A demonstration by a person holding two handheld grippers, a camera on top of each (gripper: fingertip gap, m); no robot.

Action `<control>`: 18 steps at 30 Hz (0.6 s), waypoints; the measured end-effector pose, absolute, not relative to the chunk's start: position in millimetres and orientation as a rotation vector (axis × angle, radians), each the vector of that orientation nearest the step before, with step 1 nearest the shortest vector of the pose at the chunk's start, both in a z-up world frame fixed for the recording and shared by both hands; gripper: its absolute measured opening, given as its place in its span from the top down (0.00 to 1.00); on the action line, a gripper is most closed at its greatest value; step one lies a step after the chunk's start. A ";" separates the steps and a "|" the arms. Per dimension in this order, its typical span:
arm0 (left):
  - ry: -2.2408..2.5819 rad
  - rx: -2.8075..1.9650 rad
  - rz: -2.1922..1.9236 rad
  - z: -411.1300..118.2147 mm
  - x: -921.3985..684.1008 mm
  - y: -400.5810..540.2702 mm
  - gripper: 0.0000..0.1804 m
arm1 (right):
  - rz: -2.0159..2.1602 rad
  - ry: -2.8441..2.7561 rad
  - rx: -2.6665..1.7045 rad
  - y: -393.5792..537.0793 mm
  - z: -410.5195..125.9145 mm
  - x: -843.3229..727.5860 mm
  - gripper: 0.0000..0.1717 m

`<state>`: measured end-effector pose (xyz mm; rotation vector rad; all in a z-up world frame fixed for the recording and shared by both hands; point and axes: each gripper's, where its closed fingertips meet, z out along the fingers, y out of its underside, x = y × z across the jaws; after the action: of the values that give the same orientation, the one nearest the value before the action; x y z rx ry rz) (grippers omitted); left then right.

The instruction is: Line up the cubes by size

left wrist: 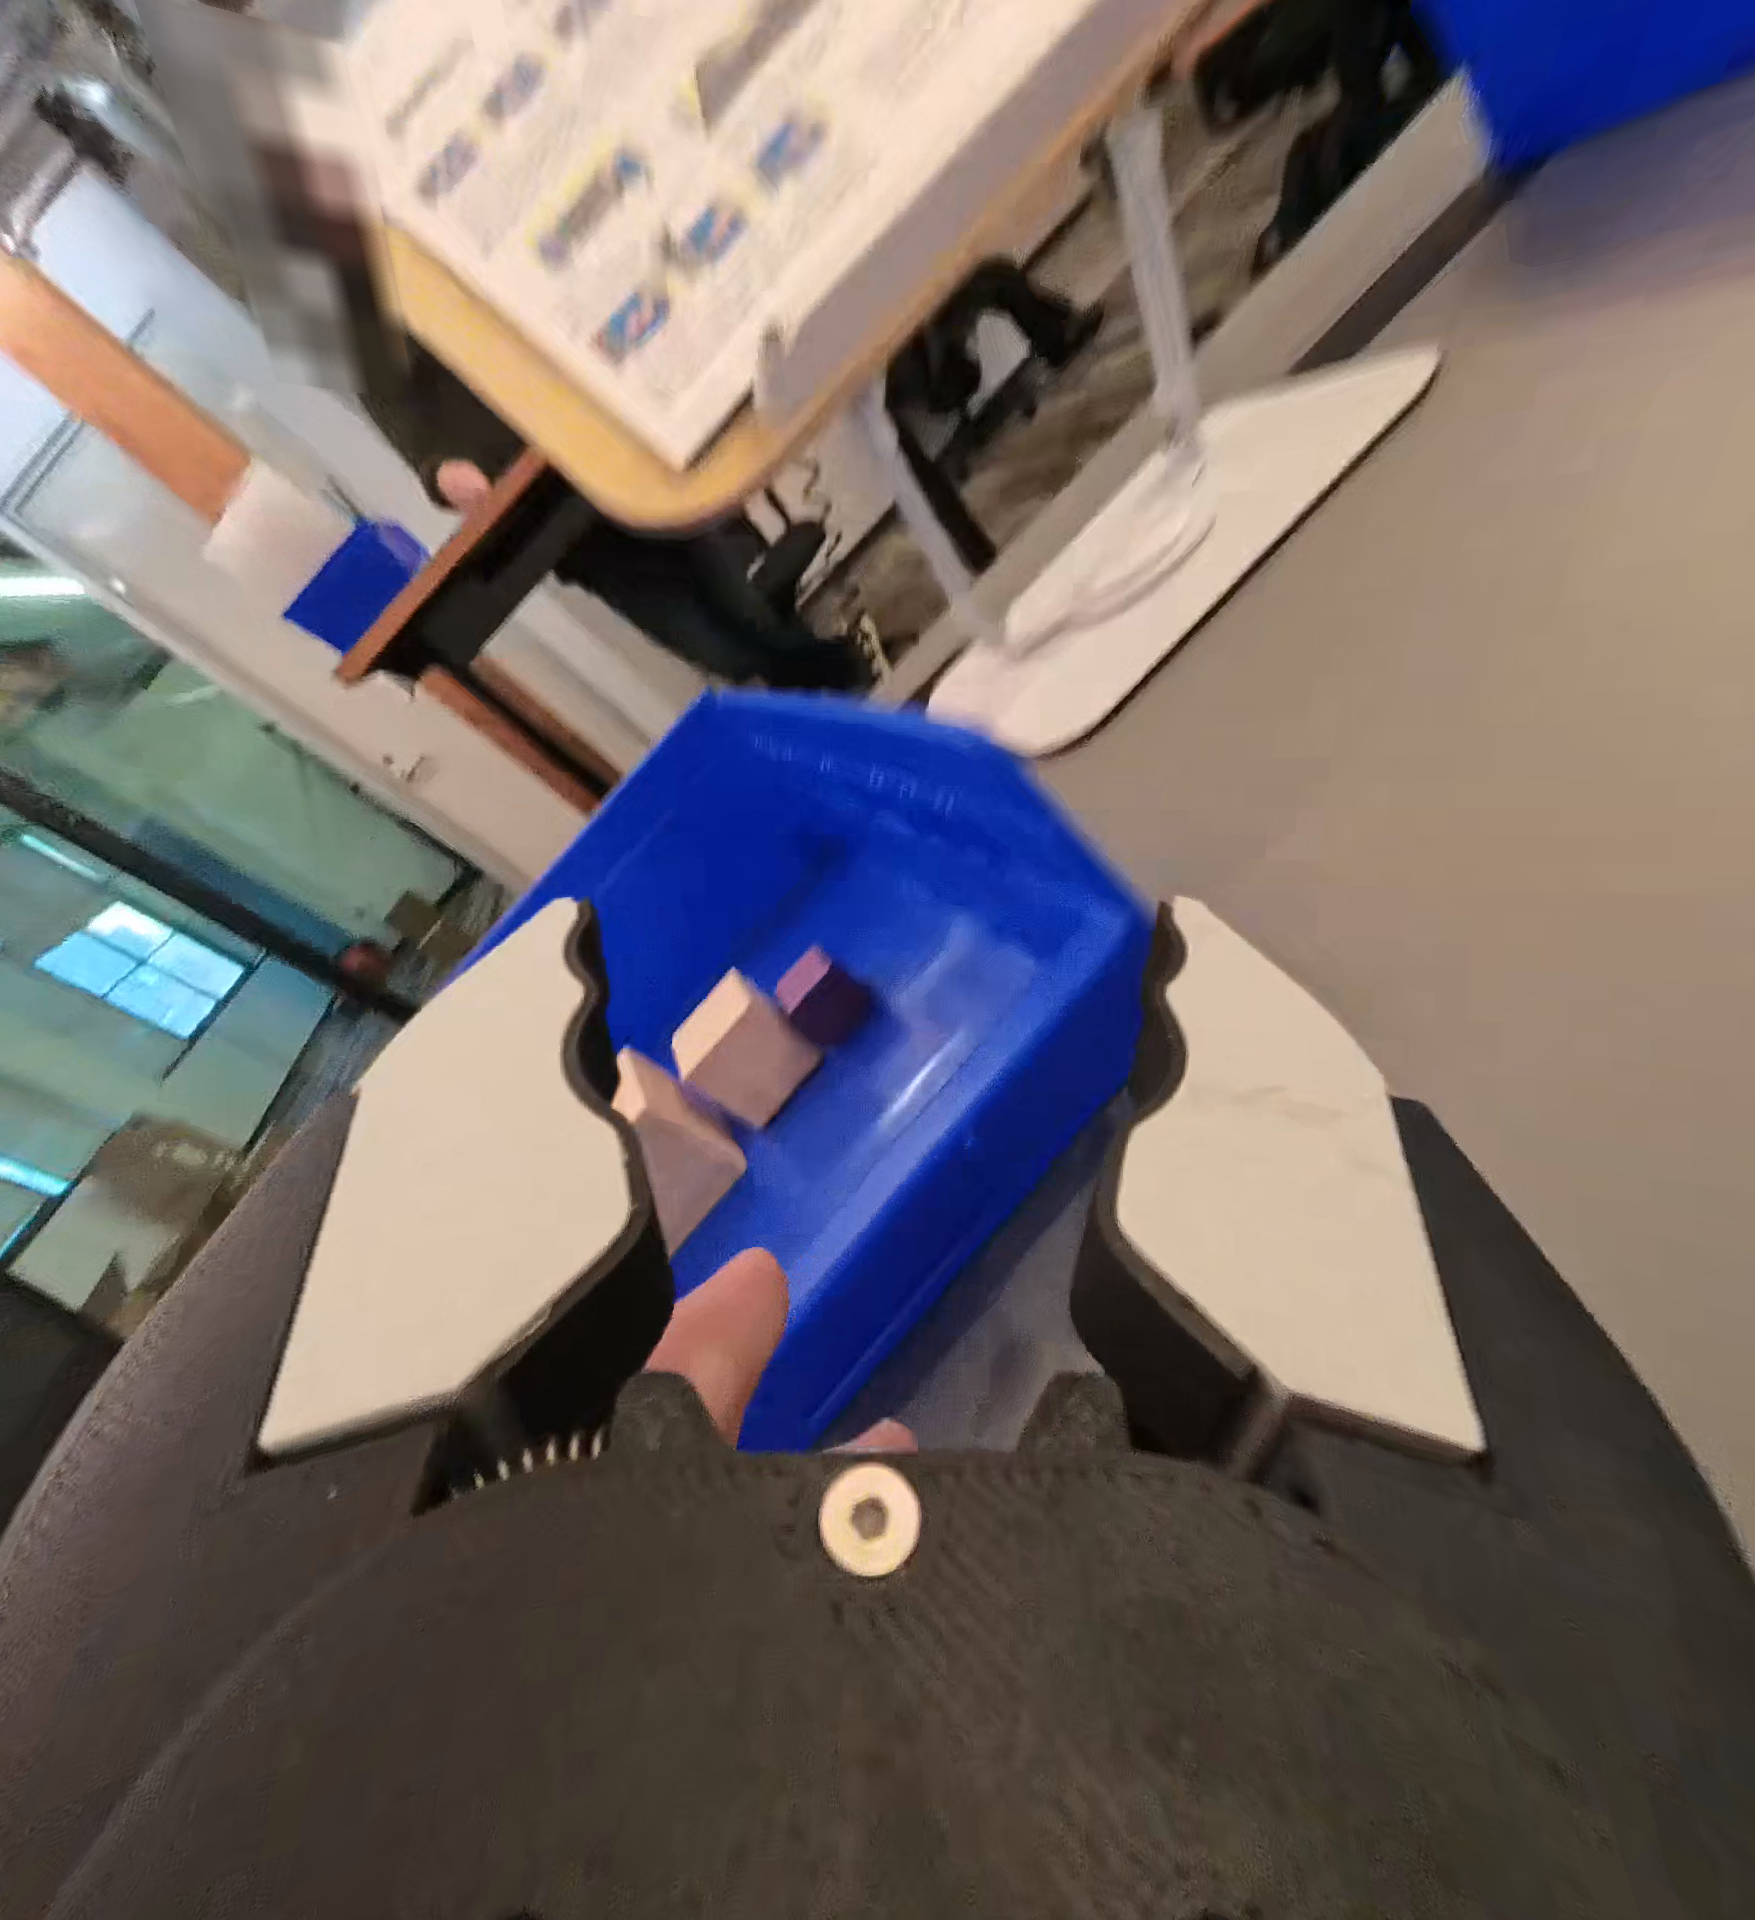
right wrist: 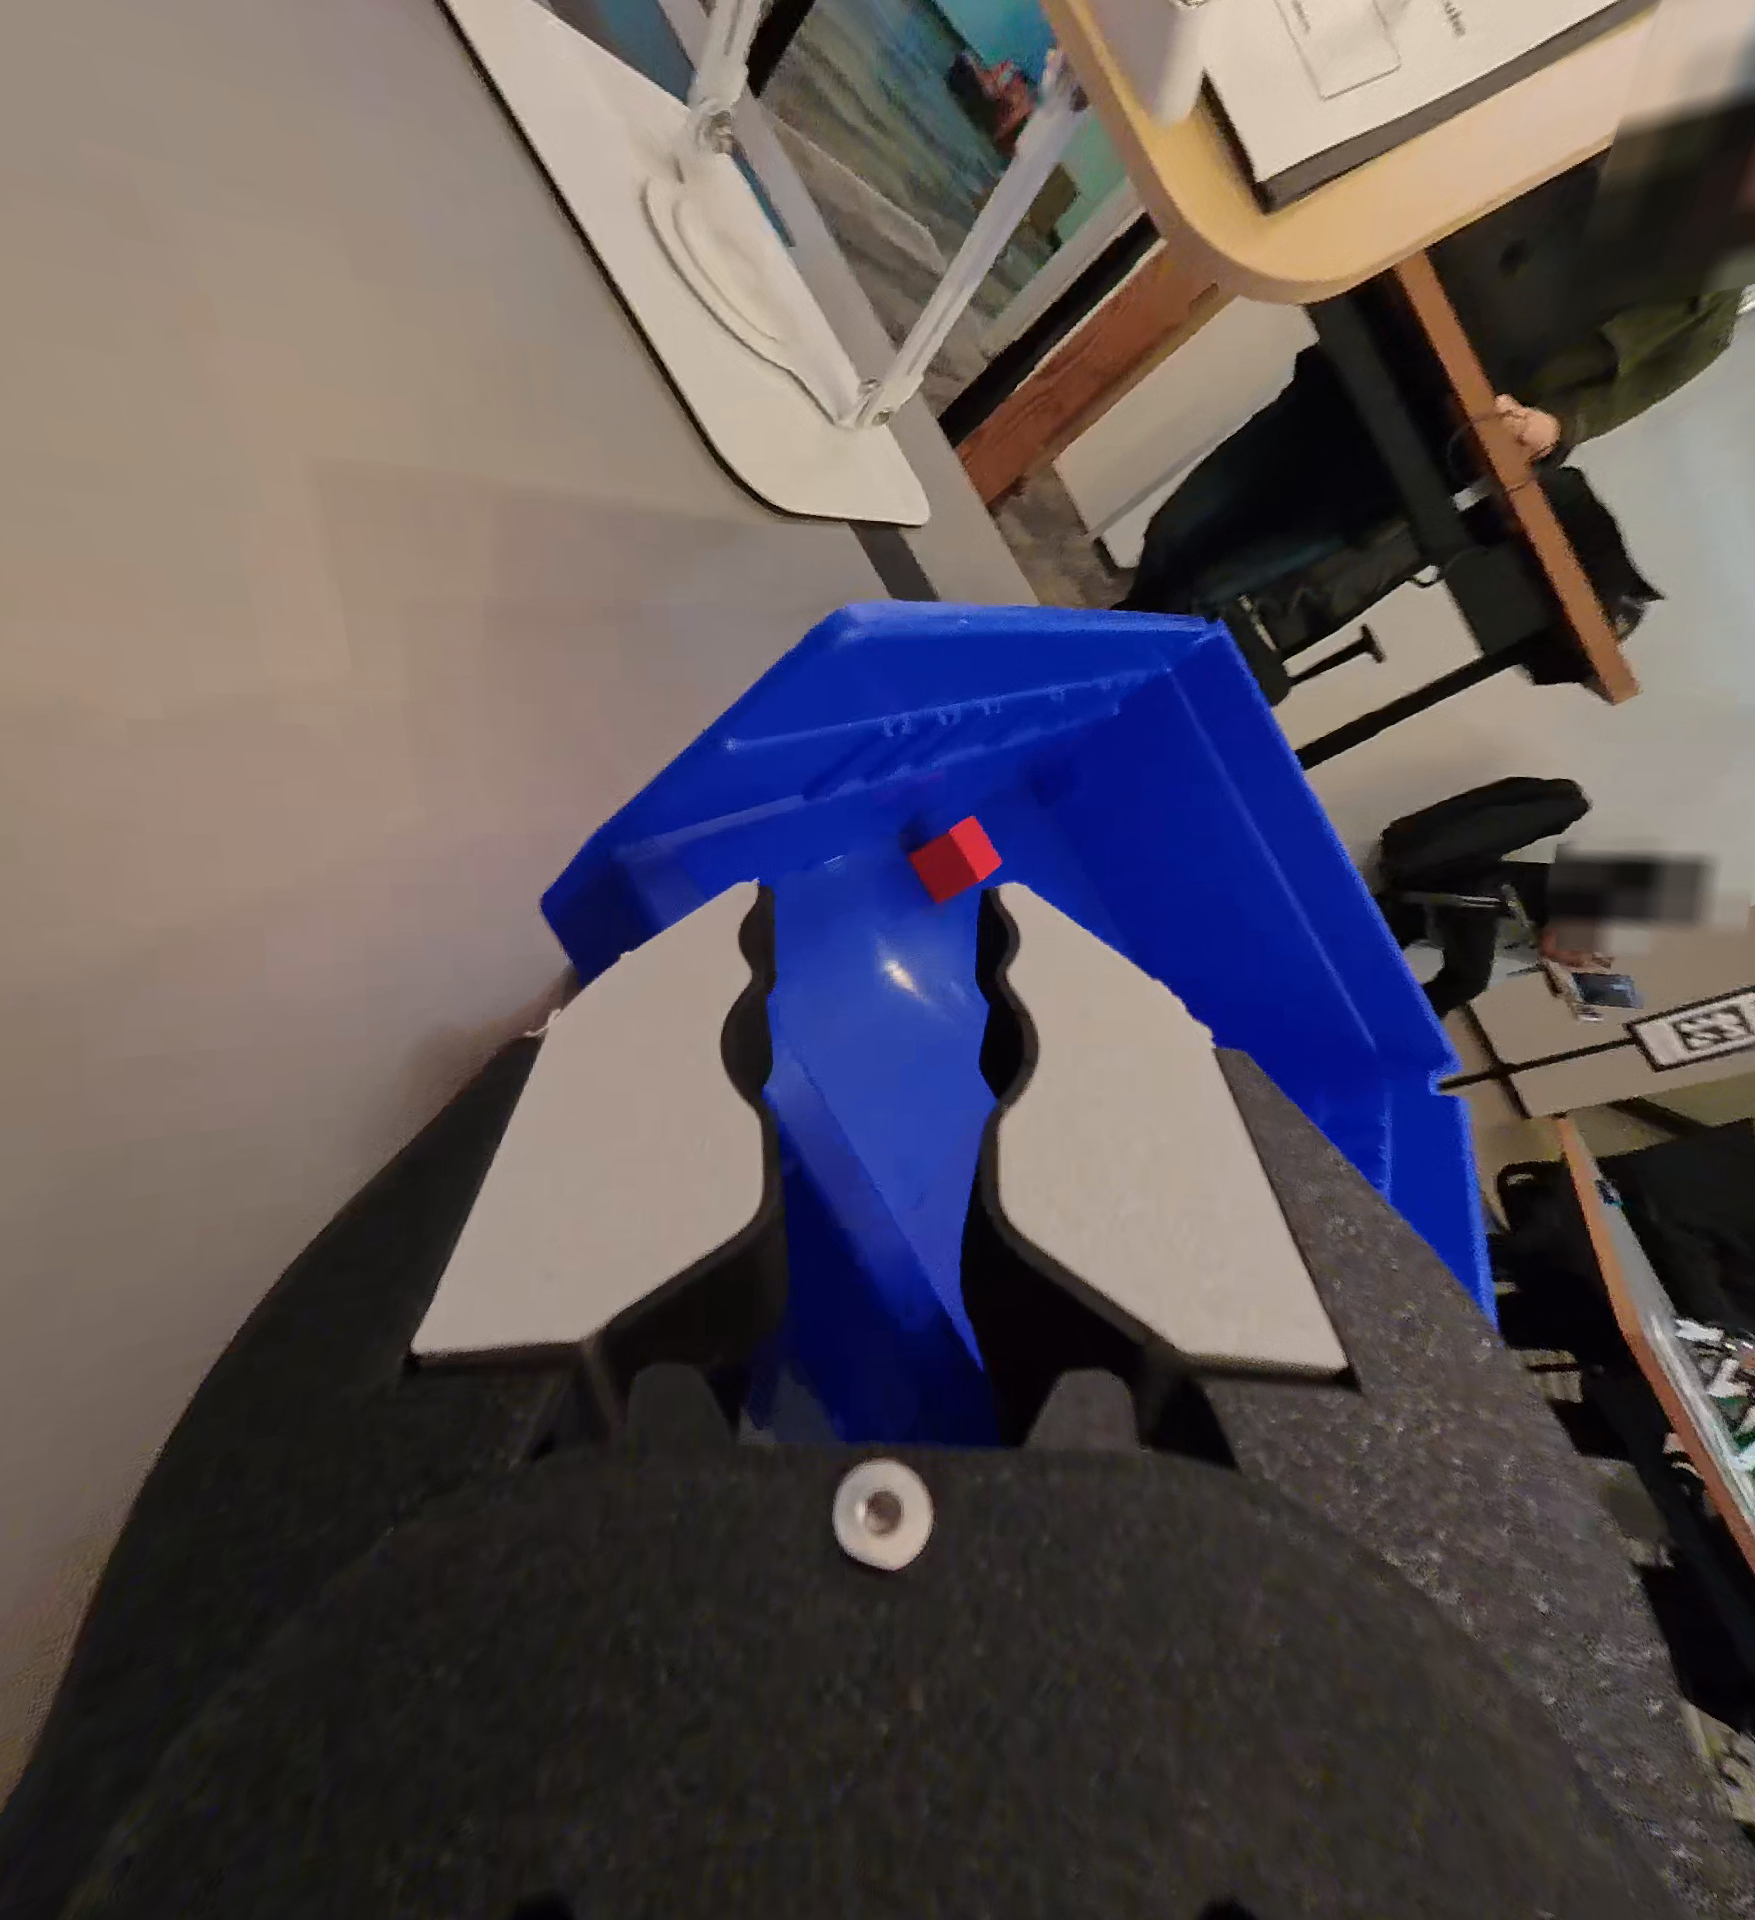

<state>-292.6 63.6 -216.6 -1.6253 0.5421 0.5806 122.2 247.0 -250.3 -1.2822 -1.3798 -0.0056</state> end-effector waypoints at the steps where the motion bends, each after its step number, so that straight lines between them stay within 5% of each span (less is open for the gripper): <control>1: 0.556 -1.672 0.596 -230.5 -306.2 66.7 0.45 | -0.021 -1.370 -1.283 250.6 -250.3 122.4 0.80; 6: 0.537 -1.773 0.650 -262.5 -341.1 81.3 0.36 | -0.043 -1.367 -1.274 258.4 -251.1 122.7 0.82; 18: 0.569 -1.768 0.680 -264.8 -361.7 103.8 0.36 | -0.025 -1.360 -1.258 292.1 -251.0 120.0 0.83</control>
<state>-361.7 103.8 -264.8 -1.7682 0.5693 0.6795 120.0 292.1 -251.0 -1.2583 -1.3601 -0.0250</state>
